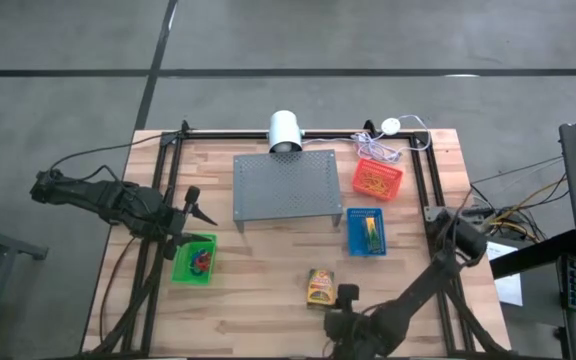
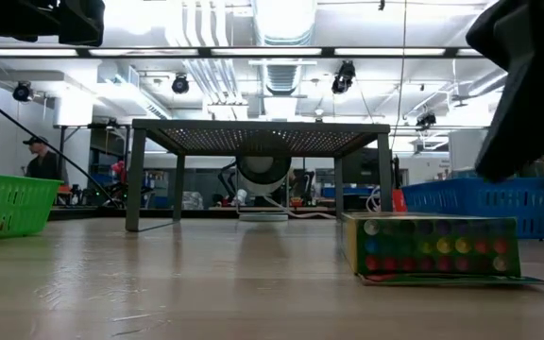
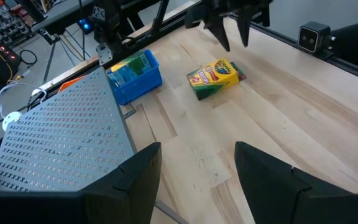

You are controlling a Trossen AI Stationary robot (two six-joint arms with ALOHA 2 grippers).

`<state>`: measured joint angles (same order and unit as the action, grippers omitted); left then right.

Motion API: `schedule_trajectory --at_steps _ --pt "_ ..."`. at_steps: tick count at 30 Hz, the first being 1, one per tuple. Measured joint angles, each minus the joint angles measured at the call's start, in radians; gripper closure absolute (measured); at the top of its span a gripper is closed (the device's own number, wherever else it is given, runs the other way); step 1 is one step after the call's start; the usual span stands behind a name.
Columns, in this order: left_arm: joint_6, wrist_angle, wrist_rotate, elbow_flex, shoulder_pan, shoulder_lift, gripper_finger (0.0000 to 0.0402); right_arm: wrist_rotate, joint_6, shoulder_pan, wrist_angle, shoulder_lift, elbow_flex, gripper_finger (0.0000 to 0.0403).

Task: Pick & Place Office Desk Supplies
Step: Put the yellow crayons into the blue bin

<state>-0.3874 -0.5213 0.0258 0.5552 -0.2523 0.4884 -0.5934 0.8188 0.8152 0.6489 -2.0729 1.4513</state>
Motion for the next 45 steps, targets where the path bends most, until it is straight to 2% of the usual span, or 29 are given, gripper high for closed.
schedule_trajectory --at_steps 4,7,15,37,45 --pt "0.000 0.000 0.000 0.000 0.000 0.000 0.0193 -0.173 -0.011 0.022 0.026 -0.043 0.000 0.0224" --pt "0.000 0.000 0.000 0.000 0.000 0.000 0.0193 -0.236 -0.013 0.025 0.033 -0.068 0.002 0.0235" --pt "0.000 -0.002 0.000 0.000 0.000 0.000 0.0193 -0.227 -0.075 0.025 0.028 -0.105 0.002 0.0269" --pt "0.000 -0.001 0.000 0.000 0.000 0.000 0.0193 -0.256 -0.086 0.023 0.055 -0.156 0.004 0.0344" --pt "0.000 -0.001 0.000 0.000 0.000 0.000 0.0193 -0.251 -0.089 0.022 0.063 -0.142 0.011 0.0390"
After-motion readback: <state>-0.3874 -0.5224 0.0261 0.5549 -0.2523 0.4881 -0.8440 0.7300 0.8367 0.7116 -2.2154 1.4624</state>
